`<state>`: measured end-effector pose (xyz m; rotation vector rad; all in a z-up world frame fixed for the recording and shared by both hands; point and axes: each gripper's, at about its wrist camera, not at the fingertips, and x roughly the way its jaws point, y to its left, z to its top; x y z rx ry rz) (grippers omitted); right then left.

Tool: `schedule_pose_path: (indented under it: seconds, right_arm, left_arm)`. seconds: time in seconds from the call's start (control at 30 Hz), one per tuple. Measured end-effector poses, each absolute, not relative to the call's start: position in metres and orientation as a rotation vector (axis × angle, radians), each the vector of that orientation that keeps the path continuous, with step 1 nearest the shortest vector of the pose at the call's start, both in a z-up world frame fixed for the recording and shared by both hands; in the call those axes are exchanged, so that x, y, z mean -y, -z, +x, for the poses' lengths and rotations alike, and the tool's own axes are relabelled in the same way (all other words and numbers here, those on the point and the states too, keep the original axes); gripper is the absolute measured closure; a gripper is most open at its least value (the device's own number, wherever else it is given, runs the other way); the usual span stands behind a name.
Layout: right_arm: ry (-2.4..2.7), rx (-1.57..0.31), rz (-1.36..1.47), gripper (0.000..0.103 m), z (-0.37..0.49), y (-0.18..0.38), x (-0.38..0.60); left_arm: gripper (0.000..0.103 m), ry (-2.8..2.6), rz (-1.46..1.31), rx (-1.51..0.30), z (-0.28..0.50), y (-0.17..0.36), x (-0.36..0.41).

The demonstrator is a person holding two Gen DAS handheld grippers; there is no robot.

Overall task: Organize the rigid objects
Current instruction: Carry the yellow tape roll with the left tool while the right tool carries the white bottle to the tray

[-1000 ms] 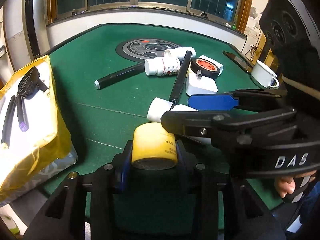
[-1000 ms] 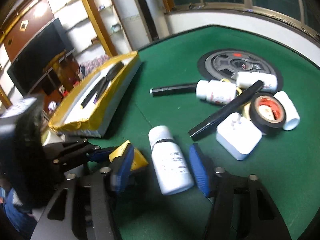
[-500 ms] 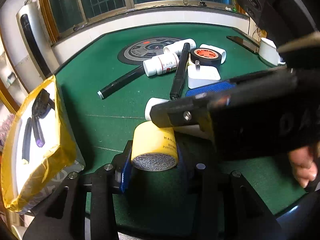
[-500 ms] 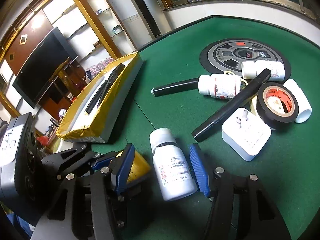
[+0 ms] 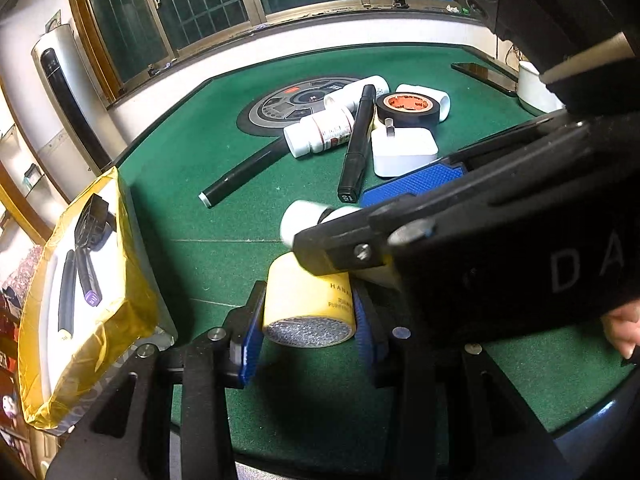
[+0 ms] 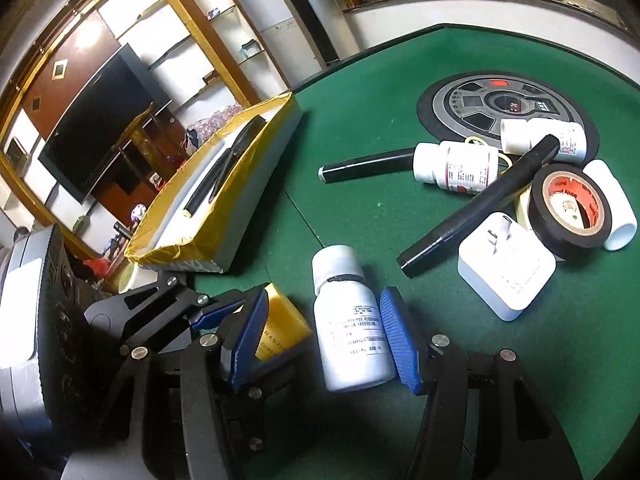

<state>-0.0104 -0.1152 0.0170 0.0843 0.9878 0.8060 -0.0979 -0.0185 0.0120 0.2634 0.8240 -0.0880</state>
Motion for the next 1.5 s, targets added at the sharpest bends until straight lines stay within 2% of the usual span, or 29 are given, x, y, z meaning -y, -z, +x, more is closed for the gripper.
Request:
schedule_pose_path:
  seconds: [0.07, 0.17, 0.57, 0.67, 1.13, 1.5]
  right_arm:
    - [-0.796, -0.986, 0.071, 0.063, -0.012, -0.019, 0.115]
    - [-0.788, -0.996, 0.074, 0.066, -0.012, -0.018, 0.118]
    - [-0.685, -0.963, -0.043, 0.066, -0.017, -0.015, 0.109]
    - [-0.683, -0.974, -0.064, 0.073, -0.018, -0.014, 0.105]
    - [-0.619, -0.923, 0.044, 0.073, -0.021, -0.032, 0.137]
    - [-0.633, -0.893, 0.074, 0.073, -0.028, -0.04, 0.137]
  left_arm:
    - [0.065, 0.088, 0.267, -0.823, -0.098, -0.012, 0.019]
    - [0.065, 0.084, 0.28, -0.818, -0.098, -0.012, 0.02]
    - [0.065, 0.079, 0.285, -0.82, -0.097, -0.012, 0.022]
    - [0.065, 0.087, 0.272, -0.817, -0.097, -0.012, 0.02]
    - [0.065, 0.156, 0.051, -0.746, -0.109, -0.032, -0.001]
    - [0.065, 0.1, 0.005, -0.658, -0.122, -0.059, -0.014]
